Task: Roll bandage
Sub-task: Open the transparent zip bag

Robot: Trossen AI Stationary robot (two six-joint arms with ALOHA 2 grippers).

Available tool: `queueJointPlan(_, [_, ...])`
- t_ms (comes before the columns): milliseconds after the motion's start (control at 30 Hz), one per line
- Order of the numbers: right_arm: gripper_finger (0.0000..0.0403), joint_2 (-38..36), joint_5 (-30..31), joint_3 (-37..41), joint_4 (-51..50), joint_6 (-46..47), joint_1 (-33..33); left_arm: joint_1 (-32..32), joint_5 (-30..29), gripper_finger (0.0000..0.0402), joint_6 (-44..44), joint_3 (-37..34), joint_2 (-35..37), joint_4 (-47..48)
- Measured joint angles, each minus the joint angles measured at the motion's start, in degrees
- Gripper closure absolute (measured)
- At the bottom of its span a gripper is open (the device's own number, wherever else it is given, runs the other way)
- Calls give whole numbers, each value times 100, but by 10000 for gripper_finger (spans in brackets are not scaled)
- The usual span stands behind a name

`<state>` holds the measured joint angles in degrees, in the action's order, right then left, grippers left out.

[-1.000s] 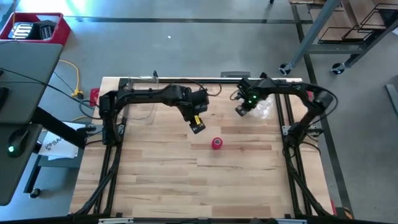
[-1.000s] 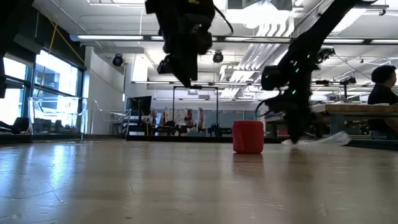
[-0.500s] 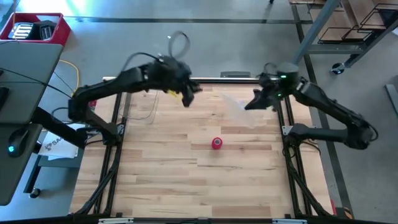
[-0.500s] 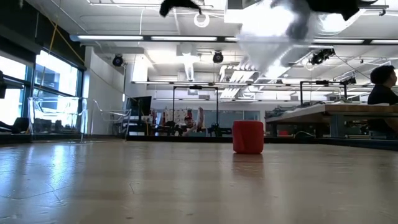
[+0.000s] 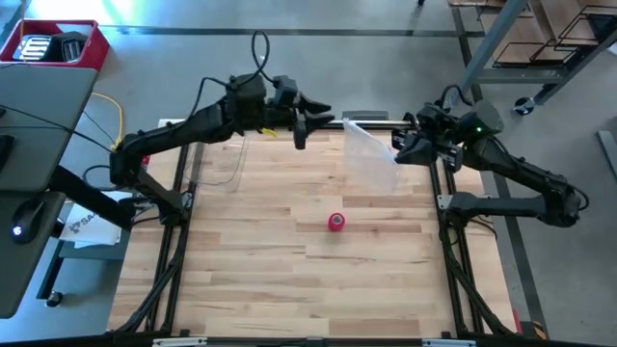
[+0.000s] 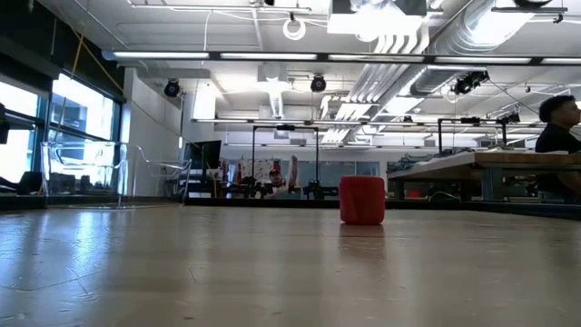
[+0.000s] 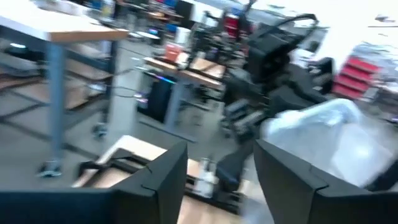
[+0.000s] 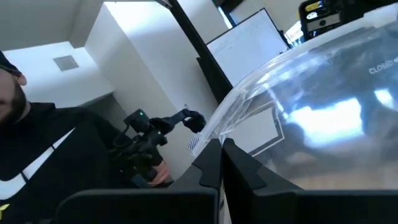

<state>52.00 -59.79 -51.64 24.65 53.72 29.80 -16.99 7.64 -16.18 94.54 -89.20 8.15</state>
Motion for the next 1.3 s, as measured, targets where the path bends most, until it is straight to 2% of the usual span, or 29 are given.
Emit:
queueJointPlan(200, [403,67,165,0,-5,-4,-7,20,881,185,-324,-2,-361,-564])
queueJointPlan(533, [403,171,280,-2,0,22,-24,12,977,189,-477,-4,-608,-1069])
queueJointPlan(900, [403,169,280,-4,3,27,-24,-250,926,190,-204,-4,-543,171])
queueJointPlan(1033, [403,169,280,-4,2,28,-24,-298,907,176,114,-9,-615,-294])
queueJointPlan(1167, [403,169,277,-4,3,27,-24,-194,1150,162,304,-7,-619,-886])
queueJointPlan(1300, [403,169,278,-4,4,26,-24,-86,1698,162,229,-7,-619,-1239])
